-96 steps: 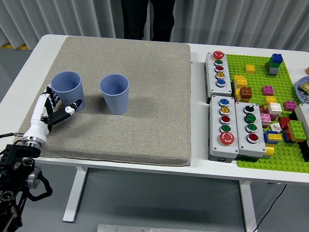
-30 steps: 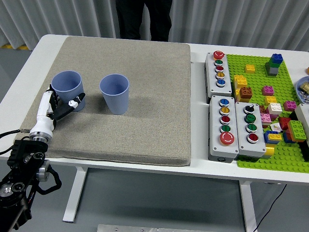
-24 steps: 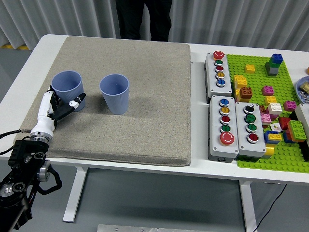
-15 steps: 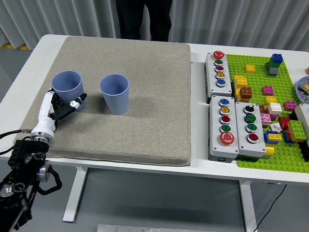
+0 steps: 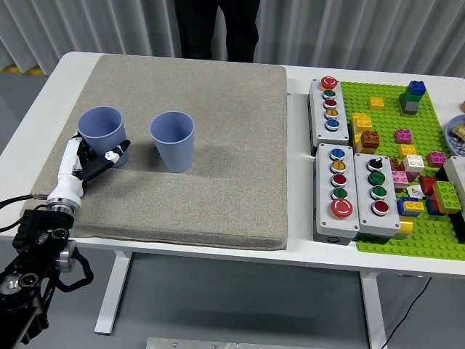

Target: Pick cup pour cup place

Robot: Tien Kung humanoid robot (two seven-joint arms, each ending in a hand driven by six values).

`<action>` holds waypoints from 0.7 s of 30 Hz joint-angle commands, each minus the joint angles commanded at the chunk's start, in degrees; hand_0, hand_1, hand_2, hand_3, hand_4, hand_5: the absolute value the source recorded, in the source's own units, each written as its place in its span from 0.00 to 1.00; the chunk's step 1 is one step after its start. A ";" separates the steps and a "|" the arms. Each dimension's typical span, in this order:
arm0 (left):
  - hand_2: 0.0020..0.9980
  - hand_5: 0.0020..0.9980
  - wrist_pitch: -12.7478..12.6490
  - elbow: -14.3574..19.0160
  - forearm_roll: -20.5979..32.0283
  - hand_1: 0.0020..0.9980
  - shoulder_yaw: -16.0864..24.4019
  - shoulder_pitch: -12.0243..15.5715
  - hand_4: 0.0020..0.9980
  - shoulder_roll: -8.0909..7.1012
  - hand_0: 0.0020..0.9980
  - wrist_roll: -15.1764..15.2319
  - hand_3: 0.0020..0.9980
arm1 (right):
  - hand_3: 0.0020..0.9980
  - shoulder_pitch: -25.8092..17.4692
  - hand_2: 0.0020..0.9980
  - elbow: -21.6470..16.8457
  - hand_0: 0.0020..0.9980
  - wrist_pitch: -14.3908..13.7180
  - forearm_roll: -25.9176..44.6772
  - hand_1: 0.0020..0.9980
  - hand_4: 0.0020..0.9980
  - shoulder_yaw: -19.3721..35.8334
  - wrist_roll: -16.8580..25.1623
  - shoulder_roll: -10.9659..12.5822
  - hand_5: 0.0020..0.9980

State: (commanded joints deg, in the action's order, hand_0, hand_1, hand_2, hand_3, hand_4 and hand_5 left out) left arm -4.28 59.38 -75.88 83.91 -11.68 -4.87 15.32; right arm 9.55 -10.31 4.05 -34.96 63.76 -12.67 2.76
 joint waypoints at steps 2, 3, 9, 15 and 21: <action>0.98 0.30 -0.07 -0.09 -0.03 0.86 0.07 -0.22 0.91 0.06 0.86 0.01 0.99 | 0.64 0.03 0.68 0.00 0.68 0.00 0.04 0.68 0.43 -0.02 0.00 0.01 0.16; 0.98 0.30 -0.04 -0.17 -0.02 0.86 0.07 -0.30 0.91 0.09 0.86 0.00 0.99 | 0.64 0.04 0.68 0.00 0.68 0.00 0.01 0.68 0.43 0.00 0.00 0.01 0.16; 0.98 0.30 -0.04 -0.49 -0.30 0.85 -0.07 -0.57 0.91 0.21 0.86 -0.19 0.99 | 0.64 0.05 0.68 0.00 0.68 0.01 0.05 0.68 0.43 -0.03 -0.01 0.02 0.16; 0.95 0.31 -0.50 -0.45 -0.16 0.82 -0.29 -0.60 0.90 0.38 0.84 -0.35 0.98 | 0.64 0.11 0.68 0.00 0.68 0.01 0.04 0.68 0.43 -0.02 0.02 0.04 0.16; 0.90 0.31 -1.21 -0.34 -0.05 0.77 -0.41 -0.57 0.87 0.38 0.80 -0.64 0.96 | 0.64 0.20 0.68 0.00 0.68 -0.01 0.06 0.68 0.43 0.02 0.02 0.06 0.17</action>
State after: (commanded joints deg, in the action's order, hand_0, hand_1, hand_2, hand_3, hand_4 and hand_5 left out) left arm -5.50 59.04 -75.93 83.50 -12.25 -4.49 14.68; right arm 9.75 -10.31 4.04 -34.90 63.77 -12.65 2.81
